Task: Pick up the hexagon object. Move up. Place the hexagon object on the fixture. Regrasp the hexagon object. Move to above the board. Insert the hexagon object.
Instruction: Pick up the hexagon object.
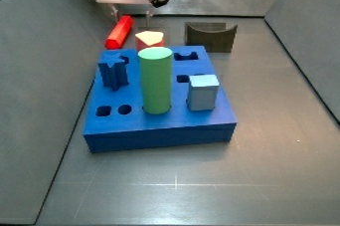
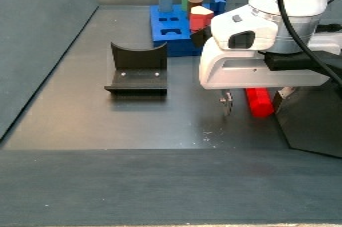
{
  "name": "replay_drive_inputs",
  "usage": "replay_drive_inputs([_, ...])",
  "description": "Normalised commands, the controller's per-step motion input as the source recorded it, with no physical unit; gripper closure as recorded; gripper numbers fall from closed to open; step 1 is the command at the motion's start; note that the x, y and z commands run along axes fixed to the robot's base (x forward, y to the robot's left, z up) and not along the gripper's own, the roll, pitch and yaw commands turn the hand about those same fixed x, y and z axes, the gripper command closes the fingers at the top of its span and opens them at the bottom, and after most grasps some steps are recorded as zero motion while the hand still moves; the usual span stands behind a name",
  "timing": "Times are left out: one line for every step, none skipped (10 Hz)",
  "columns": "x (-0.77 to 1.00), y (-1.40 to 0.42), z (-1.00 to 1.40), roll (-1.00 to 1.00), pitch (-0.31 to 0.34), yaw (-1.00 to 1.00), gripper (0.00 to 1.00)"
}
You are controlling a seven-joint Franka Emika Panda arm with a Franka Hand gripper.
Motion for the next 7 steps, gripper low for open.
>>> replay_drive_inputs([-0.24,-0.25,-0.05,-0.07,0.000,-0.12,0.00])
replay_drive_inputs([-0.12,-0.33,0.00,0.01,-0.033,-0.09,0.00])
replay_drive_inputs([0.00,-0.47,-0.04,0.05,0.000,-0.12,0.00])
replay_drive_inputs([0.00,-0.32,-0.16,0.04,-0.011,-0.01,0.00])
replay_drive_inputs([0.05,-0.21,-0.55,-0.03,-0.013,-0.06,0.00])
replay_drive_inputs([0.00,0.00,-0.58,-0.21,-0.194,0.00,0.00])
replay_drive_inputs([0.00,0.00,-0.50,-0.14,-0.336,0.00,0.00])
